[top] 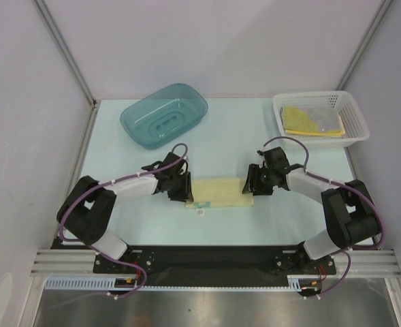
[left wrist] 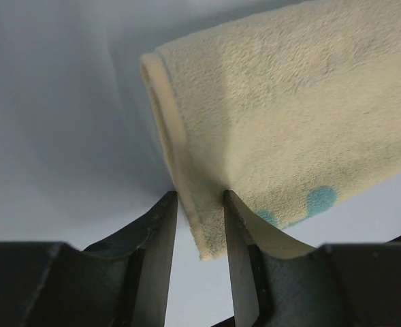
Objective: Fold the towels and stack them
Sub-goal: Neatly place the folded towel into the bin
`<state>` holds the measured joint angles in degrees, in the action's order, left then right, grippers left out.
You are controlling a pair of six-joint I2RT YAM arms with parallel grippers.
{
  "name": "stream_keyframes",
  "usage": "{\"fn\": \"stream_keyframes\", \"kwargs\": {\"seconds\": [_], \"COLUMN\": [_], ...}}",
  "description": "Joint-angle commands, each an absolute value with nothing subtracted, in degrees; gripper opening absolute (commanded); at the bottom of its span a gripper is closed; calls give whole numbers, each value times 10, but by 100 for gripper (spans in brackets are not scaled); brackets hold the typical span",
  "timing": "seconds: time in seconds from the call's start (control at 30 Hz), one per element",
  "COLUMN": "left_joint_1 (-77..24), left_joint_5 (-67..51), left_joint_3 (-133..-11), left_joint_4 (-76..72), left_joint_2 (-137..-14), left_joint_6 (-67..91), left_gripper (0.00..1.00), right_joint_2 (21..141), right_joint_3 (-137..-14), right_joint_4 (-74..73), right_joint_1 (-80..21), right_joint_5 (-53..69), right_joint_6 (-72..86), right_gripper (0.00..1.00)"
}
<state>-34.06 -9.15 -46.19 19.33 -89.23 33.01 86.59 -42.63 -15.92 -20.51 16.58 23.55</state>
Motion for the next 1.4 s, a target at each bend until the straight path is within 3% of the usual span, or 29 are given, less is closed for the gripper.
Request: {"fn": "stream_keyframes", "kwargs": {"seconds": [0.0,0.23,0.4,0.43,0.57,0.6,0.83,1.07,1.37], "left_joint_1": [-339,-339,-338,-338,-338,-338,-331,-259,-243], "left_joint_5": [-84,-83,-78,-75,-67,-74,-42,19,-23], "left_joint_3": [-449,-443,-437,-436,-429,-425,-478,-581,-552], "left_joint_4": [181,177,182,185,193,192,254,362,342], "left_joint_2": [-897,-898,-896,-897,-894,-892,-864,-814,-796], "left_joint_6": [335,338,344,346,359,360,342,276,255], "left_gripper": [39,39,39,39,39,39,43,45,45], "right_joint_2": [874,886,882,877,857,850,825,893,1002], "right_joint_3": [-413,-395,-382,-381,-380,-383,-479,-626,-821], "right_joint_4": [-135,-121,-121,-122,-134,-138,-227,-355,-448], "right_joint_1": [-221,-251,-252,-252,-252,-253,-274,-259,-198], "right_joint_5": [137,123,120,118,116,115,62,13,0], "right_joint_6": [235,266,271,271,263,261,242,170,95], "right_gripper": [55,48,36,33,2,0,0,0,0]}}
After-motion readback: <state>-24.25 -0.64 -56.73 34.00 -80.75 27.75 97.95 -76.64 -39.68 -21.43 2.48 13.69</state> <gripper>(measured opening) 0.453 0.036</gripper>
